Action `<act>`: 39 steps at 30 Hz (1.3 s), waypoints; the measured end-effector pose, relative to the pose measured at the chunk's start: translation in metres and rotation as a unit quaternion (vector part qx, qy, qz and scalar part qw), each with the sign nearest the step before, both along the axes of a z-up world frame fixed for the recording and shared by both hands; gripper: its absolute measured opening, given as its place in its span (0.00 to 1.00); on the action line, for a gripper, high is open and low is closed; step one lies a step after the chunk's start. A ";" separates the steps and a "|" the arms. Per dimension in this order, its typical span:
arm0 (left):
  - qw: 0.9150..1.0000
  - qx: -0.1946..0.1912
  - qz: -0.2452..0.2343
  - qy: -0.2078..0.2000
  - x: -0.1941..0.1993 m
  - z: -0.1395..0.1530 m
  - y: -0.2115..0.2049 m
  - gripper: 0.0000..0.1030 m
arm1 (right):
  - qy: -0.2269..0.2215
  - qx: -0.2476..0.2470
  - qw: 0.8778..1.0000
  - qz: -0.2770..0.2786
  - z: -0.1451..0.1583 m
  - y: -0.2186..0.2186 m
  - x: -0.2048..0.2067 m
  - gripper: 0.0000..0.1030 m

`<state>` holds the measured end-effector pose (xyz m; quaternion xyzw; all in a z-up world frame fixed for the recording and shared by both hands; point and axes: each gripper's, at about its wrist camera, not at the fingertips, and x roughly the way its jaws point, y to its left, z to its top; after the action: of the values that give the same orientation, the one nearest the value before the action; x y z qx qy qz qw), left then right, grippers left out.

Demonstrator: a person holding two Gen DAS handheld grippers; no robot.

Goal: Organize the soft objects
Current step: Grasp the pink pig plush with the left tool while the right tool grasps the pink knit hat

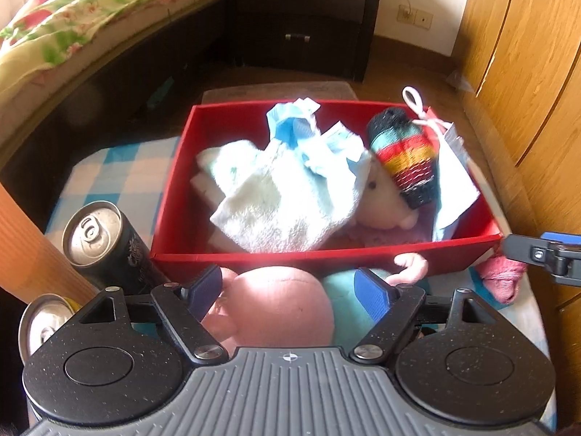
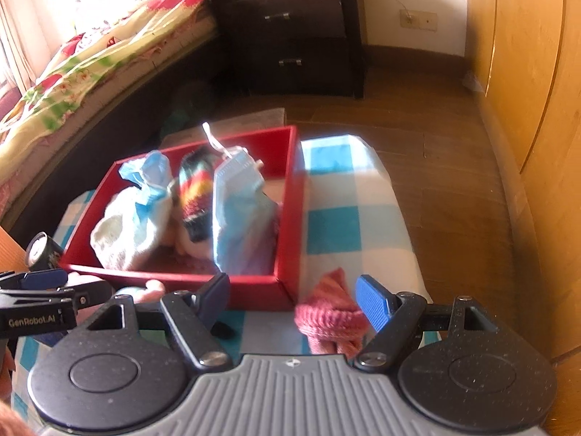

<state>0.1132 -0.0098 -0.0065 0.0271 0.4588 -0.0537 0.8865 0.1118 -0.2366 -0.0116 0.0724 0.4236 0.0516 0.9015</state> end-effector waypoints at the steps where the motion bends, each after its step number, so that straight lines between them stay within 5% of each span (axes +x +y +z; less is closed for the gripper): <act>1: 1.000 0.003 -0.001 0.002 0.001 -0.002 -0.001 0.79 | 0.003 -0.001 1.000 0.000 -0.002 -0.002 0.001 0.53; 6: 1.000 -0.006 0.003 0.014 0.005 -0.009 0.003 0.84 | 0.028 0.000 1.000 -0.007 -0.016 -0.011 0.006 0.53; 8: 1.000 -0.022 0.012 0.015 0.001 -0.008 0.009 0.76 | 0.042 0.005 0.999 -0.008 -0.023 -0.013 0.008 0.53; 9: 1.000 -0.006 0.012 0.010 -0.002 -0.006 0.008 0.60 | 0.048 0.009 0.999 -0.007 -0.027 -0.014 0.010 0.53; 11: 1.000 -0.016 0.007 0.015 -0.011 -0.003 0.011 0.58 | 0.058 0.011 0.998 -0.008 -0.032 -0.014 0.012 0.52; 16: 1.000 -0.022 -0.007 0.016 -0.038 0.003 0.008 0.55 | 0.065 0.025 0.998 0.007 -0.030 -0.011 0.010 0.20; 22: 0.999 -0.039 -0.017 0.016 -0.059 0.012 0.013 0.54 | 0.057 0.019 0.998 0.022 -0.024 -0.007 0.000 0.09; 39: 0.998 -0.037 -0.043 0.015 -0.067 0.017 0.003 0.55 | 0.056 0.044 0.995 0.070 -0.012 0.015 -0.033 0.06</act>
<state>0.0464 -0.0070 0.0108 0.0134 0.4684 -0.1090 0.8767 0.0791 -0.2212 -0.0232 0.0853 0.4748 0.1291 0.8664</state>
